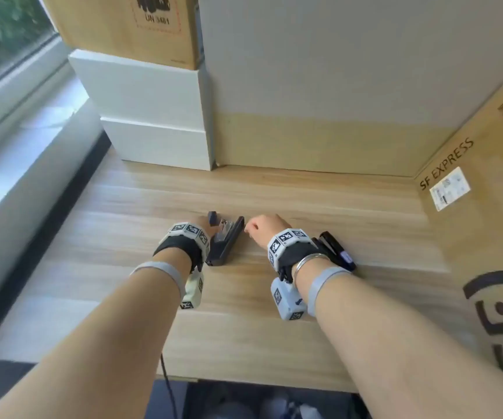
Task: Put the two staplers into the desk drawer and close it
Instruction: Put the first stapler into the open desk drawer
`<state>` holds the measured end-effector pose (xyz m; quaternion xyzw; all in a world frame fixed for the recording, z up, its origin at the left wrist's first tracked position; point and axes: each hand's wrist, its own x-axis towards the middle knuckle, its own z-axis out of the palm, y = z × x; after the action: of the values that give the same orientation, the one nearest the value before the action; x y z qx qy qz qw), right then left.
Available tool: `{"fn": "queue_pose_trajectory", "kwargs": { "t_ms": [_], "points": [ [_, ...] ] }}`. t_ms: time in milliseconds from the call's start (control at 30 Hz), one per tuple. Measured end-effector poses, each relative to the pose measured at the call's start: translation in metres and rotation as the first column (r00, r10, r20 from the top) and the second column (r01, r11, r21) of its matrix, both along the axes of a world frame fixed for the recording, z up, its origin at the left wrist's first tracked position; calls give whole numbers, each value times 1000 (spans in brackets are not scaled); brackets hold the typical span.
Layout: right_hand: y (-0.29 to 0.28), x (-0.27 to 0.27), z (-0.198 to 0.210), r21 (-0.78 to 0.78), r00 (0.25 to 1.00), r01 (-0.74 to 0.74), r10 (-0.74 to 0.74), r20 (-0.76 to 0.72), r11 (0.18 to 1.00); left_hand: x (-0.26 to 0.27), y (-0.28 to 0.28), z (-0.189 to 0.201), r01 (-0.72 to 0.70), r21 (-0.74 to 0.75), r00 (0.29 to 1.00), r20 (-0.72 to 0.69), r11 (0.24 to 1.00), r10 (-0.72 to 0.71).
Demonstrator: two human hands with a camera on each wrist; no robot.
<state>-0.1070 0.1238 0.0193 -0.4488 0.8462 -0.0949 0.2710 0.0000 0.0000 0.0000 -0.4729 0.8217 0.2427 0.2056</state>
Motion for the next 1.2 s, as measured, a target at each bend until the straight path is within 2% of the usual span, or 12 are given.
{"fn": "queue_pose_trajectory", "kwargs": {
  "t_ms": [133, 200, 300, 467, 633, 833, 900, 1033, 1200],
  "points": [
    [8, 0, -32, 97, 998, 47, -51, 43, 994, 11, -2, -28, -126, 19, 990, 61, 992, 125],
    [11, -3, -45, 120, 997, 40, -47, 55, 992, 9, -1, -36, -145, 16, 987, 68, 989, 144],
    [12, -9, -57, 133, 997, 20, -29, 65, 991, 0, -6, -45, -209, 13, 978, -13, 978, 209],
    [13, -17, -70, 128, 997, 8, -18, 76, 992, -16, -7, -44, -238, 30, 968, -73, 971, 240],
    [15, -26, -73, 124, 995, 12, -25, 101, 992, -21, -1, -44, -282, 2, 953, -117, 959, 280],
    [18, -35, -71, 113, 993, 3, -16, 117, 994, -15, 4, -42, -347, 89, 916, -184, 934, 358],
    [21, -35, -70, 125, 994, -13, -1, 112, 992, -13, 7, -40, -336, 102, 916, -198, 936, 350],
    [29, -31, -71, 154, 993, -51, 34, 109, 987, -6, 17, -35, -271, 100, 953, -112, 957, 281],
    [31, -18, -67, 151, 991, -103, 88, 100, 983, 17, 33, -24, -297, 96, 936, -165, 950, 310]
  ]
}}
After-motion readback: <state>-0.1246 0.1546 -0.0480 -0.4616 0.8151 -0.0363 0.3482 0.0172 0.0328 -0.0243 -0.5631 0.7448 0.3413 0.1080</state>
